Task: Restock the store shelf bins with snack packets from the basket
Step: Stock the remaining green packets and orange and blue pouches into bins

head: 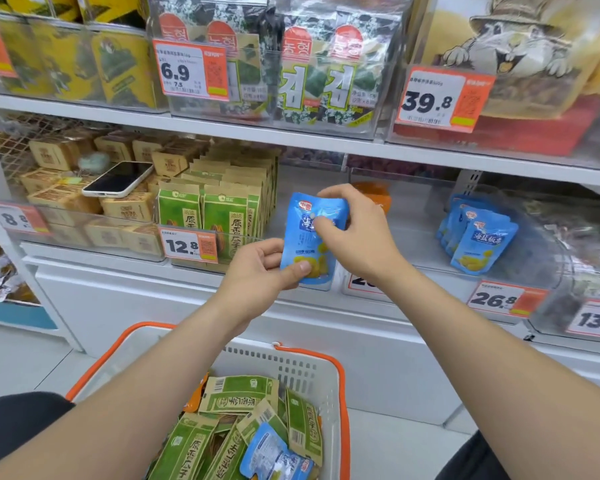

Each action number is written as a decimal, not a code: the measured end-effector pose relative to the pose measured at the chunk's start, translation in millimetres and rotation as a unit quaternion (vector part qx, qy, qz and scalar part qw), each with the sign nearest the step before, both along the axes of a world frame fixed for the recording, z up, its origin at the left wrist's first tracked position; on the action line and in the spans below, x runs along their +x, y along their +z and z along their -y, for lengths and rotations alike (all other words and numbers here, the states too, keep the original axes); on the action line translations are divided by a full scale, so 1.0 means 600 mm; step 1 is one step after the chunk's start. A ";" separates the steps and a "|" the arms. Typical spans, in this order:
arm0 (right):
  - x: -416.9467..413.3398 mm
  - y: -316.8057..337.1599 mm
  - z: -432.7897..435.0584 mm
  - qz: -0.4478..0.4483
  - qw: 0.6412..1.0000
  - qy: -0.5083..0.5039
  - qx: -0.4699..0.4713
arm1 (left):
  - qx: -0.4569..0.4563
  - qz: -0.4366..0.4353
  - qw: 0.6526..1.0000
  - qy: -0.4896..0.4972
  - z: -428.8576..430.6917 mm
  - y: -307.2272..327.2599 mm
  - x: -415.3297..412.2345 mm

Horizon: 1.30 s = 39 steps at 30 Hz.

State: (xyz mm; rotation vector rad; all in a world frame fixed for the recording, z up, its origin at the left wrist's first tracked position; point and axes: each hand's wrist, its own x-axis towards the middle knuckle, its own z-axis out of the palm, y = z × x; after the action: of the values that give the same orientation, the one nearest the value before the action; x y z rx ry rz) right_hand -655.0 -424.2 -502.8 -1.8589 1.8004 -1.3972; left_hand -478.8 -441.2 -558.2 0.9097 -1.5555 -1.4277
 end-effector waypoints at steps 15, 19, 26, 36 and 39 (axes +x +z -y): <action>-0.175 0.002 -0.052 -0.162 0.976 -0.129 -0.064 | -0.502 0.207 0.835 0.087 -0.029 0.007 -0.187; -0.250 -0.027 -0.053 -0.162 0.962 -0.206 0.076 | -0.556 0.302 0.774 -0.025 -0.037 -0.015 -0.227; -0.340 -0.041 -0.076 -0.041 0.942 -0.299 0.150 | -0.514 0.426 0.739 -0.096 -0.058 -0.032 -0.267; -0.348 -0.021 -0.081 -0.270 0.837 -0.446 0.166 | -0.497 0.406 0.764 -0.067 -0.063 -0.041 -0.286; -0.330 -0.007 -0.074 -0.294 0.826 -0.457 0.150 | -0.501 0.405 0.762 -0.062 -0.063 -0.044 -0.285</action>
State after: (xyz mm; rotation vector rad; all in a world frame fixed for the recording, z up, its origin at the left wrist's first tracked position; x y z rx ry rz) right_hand -852.9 -379.6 -507.2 -1.3401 3.2681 -0.5861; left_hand -649.8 -403.6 -584.5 0.7277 -2.6240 -0.0043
